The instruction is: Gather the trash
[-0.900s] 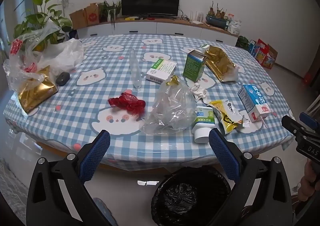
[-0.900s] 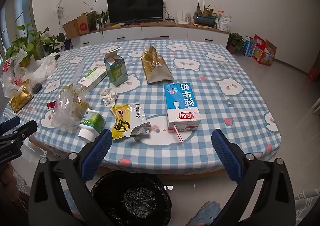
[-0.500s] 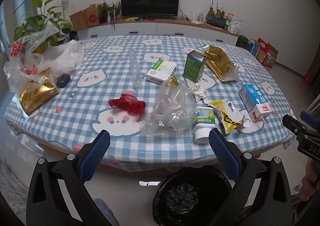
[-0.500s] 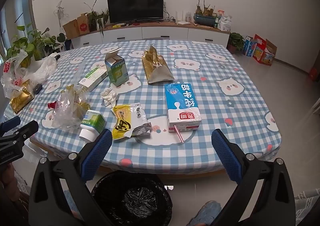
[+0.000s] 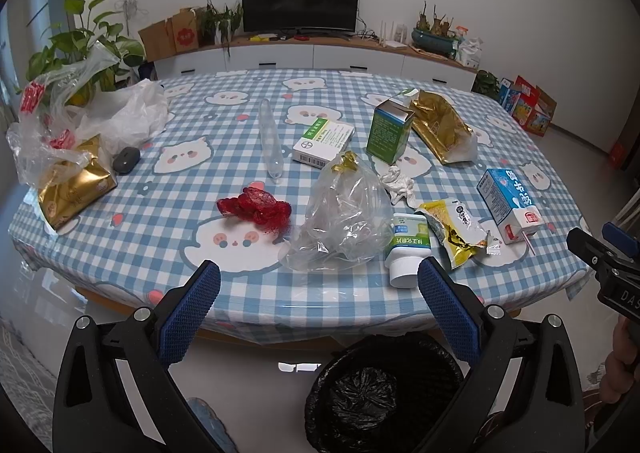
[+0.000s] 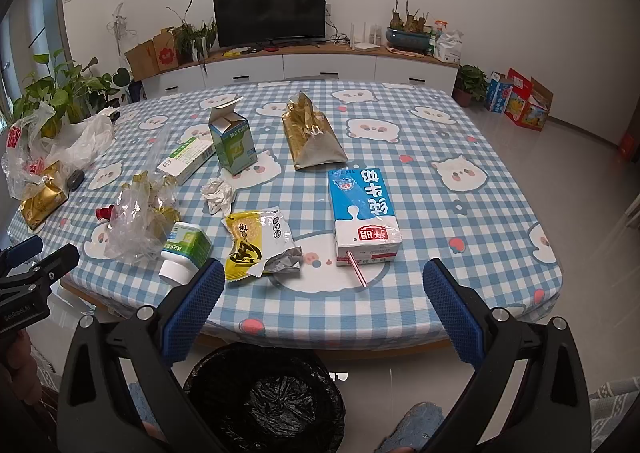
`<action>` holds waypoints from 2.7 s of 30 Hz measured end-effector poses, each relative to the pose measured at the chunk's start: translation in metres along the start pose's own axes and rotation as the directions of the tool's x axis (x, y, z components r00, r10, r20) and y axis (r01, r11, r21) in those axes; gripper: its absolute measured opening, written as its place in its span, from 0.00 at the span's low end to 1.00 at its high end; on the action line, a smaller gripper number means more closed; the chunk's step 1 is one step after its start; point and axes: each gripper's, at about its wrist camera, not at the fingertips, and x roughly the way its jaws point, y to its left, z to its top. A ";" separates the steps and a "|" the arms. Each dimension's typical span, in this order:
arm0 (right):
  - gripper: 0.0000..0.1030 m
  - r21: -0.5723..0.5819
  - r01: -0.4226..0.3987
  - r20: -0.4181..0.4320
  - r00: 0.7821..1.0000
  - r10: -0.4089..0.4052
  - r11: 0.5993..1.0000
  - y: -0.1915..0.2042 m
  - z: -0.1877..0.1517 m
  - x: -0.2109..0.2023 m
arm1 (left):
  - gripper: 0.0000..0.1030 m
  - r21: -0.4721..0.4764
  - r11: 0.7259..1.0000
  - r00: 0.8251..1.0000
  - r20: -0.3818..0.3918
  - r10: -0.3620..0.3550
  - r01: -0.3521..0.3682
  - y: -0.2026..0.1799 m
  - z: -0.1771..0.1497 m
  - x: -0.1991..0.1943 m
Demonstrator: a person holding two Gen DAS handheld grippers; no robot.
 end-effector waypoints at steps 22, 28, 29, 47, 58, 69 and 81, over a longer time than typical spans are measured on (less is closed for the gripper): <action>0.93 0.011 -0.006 -0.003 1.000 0.006 1.000 -0.002 -0.001 0.003 | 0.94 0.009 1.000 1.000 -0.003 0.000 0.000 -0.004 -0.003 0.004; 0.93 0.009 -0.007 -0.006 1.000 0.007 1.000 -0.002 -0.001 0.003 | 0.94 0.010 1.000 1.000 -0.004 0.000 0.000 -0.004 -0.003 0.003; 0.93 0.010 -0.007 -0.005 1.000 0.007 1.000 -0.002 -0.001 0.003 | 0.94 0.010 1.000 1.000 -0.005 -0.001 0.001 -0.004 -0.003 0.003; 0.93 0.009 -0.007 -0.006 1.000 0.007 1.000 -0.001 -0.001 0.002 | 0.94 0.009 1.000 1.000 -0.006 -0.002 0.002 -0.004 -0.004 0.003; 0.93 0.008 -0.006 -0.006 1.000 0.007 1.000 0.000 -0.001 0.002 | 0.94 0.008 1.000 1.000 -0.008 0.000 0.000 -0.004 -0.005 0.002; 0.93 0.008 -0.006 -0.007 1.000 0.006 1.000 0.001 -0.001 0.003 | 0.94 0.007 1.000 1.000 -0.010 0.001 -0.001 -0.003 -0.005 0.002; 0.93 0.016 -0.007 -0.013 1.000 0.007 1.000 0.000 0.012 0.002 | 0.94 -0.004 1.000 0.999 -0.046 -0.009 0.009 -0.001 0.008 0.006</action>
